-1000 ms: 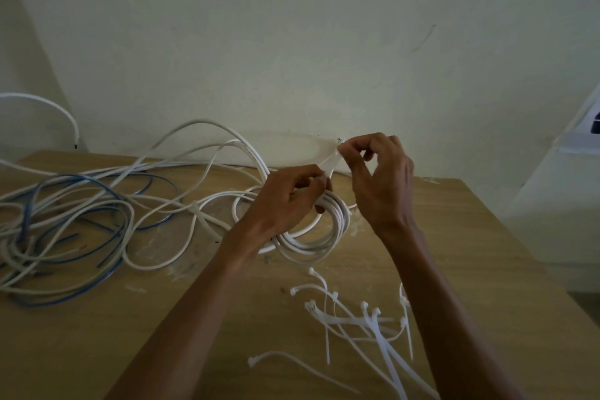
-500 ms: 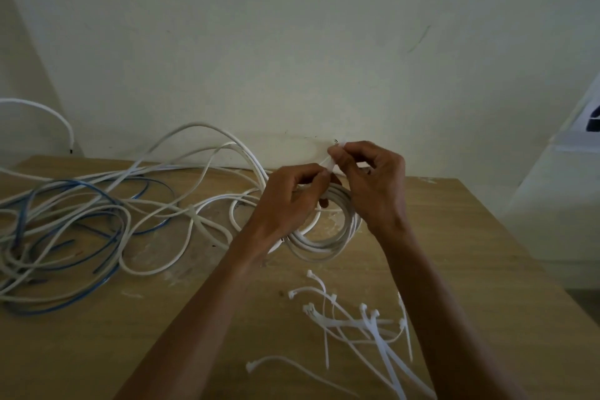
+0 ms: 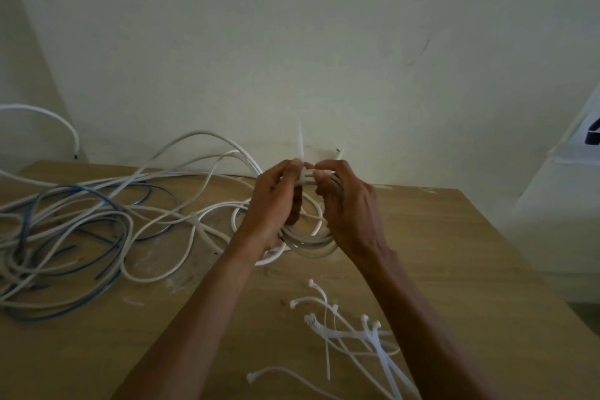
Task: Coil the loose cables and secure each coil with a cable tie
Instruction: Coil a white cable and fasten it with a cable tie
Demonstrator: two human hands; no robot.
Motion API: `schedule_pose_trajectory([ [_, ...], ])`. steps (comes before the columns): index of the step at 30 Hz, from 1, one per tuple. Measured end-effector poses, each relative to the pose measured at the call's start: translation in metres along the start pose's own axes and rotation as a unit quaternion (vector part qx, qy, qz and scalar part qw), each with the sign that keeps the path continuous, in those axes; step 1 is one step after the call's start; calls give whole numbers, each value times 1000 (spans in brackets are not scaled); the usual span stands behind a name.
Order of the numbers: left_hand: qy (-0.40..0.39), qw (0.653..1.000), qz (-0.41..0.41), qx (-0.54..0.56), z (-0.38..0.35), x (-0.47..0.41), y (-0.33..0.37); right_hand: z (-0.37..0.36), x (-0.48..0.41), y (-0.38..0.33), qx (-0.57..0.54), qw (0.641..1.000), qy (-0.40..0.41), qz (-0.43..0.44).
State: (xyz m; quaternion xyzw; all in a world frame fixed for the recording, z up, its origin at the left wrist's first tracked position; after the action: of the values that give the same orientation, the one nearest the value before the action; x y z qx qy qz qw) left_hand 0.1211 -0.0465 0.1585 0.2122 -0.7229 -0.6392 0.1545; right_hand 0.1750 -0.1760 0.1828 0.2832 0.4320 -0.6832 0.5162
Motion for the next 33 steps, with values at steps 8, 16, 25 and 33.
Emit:
schedule_pose_trajectory([
  [8, -35, 996, 79, 27, -27, -2, -31, 4, 15, 54, -27, 984, 72, -158],
  [16, 6, 991, 118, 55, -78, -36, -61, 32, 39, 89, -31, 977, -79, -193],
  [25, -98, 901, -50, -421, -162, -69, -122, 102, 120, 232, 150, 913, -104, -364],
  [33, -180, 752, -80, -629, -169, -71, -169, 135, 123, 296, 227, 856, -60, -460],
])
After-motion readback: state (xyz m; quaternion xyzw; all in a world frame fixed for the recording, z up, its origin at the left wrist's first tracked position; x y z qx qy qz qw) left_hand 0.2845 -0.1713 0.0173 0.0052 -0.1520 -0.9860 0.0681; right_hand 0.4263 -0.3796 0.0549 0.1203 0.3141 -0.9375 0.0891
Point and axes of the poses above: each hand's wrist, its own x-axis away from the middle knuckle, its own z-axis out of the back of the hand, y = z × x, the point moved 6 cm from there along -x, towards the middle knuckle, and after that the axes turned 13 degrees about z, right-handed, at the moved point
